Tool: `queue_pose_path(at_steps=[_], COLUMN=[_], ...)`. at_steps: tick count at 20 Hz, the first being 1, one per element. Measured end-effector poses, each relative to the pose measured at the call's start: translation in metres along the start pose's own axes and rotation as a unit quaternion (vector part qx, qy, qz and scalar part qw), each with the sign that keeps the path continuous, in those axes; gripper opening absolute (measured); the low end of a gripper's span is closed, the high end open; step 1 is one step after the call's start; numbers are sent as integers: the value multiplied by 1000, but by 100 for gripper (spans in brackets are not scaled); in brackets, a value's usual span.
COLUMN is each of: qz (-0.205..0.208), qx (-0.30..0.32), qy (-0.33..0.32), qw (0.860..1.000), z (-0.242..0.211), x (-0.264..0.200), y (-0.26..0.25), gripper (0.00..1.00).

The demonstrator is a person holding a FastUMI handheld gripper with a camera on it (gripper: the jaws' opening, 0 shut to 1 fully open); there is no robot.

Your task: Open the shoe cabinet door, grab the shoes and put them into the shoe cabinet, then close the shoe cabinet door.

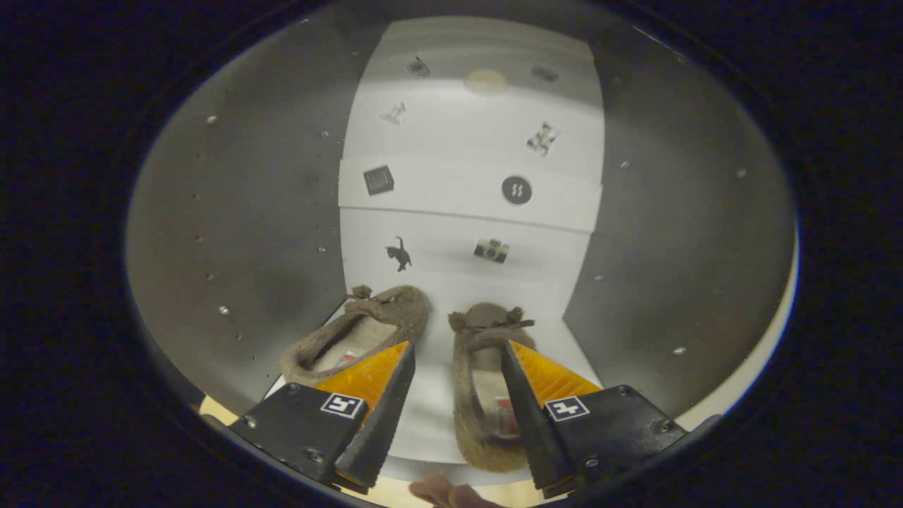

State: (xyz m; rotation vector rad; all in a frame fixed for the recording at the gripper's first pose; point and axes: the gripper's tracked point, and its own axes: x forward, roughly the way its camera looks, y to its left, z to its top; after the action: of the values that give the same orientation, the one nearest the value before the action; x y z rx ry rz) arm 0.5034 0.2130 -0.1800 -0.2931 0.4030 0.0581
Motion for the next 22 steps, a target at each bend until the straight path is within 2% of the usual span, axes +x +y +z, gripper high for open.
queue_pose_path(at_steps=[2,5,11,14,18,22], qz=[-26,-14,-27,-31,-5,0], qx=[-28,-10,42,50,69,79], qy=[-78,-121,-143,-137,-140,-165], qw=[996,992,989,989,988,983], z=[21,22,13,0,-16,-29], x=[-55,-141,-274,-310,-349,-401], y=[-1,5,-33,-58,-77,-112], gripper=[80,100,100,100,100,100])
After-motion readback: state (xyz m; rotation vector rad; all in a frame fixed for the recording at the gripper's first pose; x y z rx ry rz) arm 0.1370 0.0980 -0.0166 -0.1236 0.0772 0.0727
